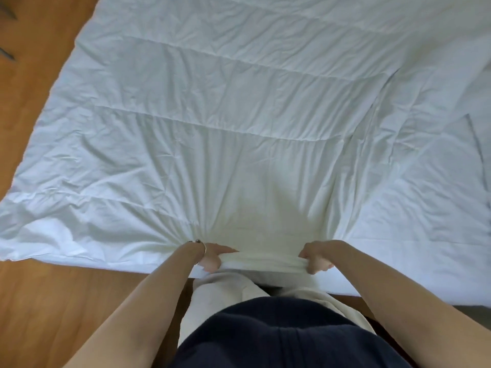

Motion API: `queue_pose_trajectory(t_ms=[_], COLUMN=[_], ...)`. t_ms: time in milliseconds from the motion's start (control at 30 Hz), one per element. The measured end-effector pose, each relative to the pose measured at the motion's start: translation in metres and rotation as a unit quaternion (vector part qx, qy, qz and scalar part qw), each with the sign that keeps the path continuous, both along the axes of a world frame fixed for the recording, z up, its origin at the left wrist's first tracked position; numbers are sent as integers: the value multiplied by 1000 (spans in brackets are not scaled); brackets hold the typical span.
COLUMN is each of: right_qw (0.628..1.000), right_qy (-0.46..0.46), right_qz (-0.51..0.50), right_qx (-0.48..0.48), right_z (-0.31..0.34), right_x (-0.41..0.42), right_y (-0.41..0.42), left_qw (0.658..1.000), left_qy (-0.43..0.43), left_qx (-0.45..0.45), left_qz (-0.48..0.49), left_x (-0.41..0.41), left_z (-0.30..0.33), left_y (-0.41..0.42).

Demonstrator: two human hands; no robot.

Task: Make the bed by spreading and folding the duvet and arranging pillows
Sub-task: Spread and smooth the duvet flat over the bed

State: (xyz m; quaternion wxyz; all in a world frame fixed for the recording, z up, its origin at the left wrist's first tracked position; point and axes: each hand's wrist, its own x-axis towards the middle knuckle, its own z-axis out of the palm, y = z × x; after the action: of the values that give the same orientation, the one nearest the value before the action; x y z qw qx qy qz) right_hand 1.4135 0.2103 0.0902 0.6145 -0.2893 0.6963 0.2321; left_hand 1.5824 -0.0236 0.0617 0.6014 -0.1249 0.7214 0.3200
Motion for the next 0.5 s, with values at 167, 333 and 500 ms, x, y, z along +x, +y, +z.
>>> queue_pose_trajectory(t_ms=[167,333,500], right_qw=[987,972,955], right_qy=[12,60,115], right_qz=[-93,46,54], right_qx=[-129,-222,-270], right_z=[-23,-27,-7], right_x=[-41,-139,-217], right_y=[44,84,106], left_qw=[991,943,962], left_qy=[-31,112,114], left_qx=[-52,-61,-68], left_qz=[119,308,239], left_x=[-41,-139,-229], left_z=[-30,-19,-7], left_y=[44,141,231])
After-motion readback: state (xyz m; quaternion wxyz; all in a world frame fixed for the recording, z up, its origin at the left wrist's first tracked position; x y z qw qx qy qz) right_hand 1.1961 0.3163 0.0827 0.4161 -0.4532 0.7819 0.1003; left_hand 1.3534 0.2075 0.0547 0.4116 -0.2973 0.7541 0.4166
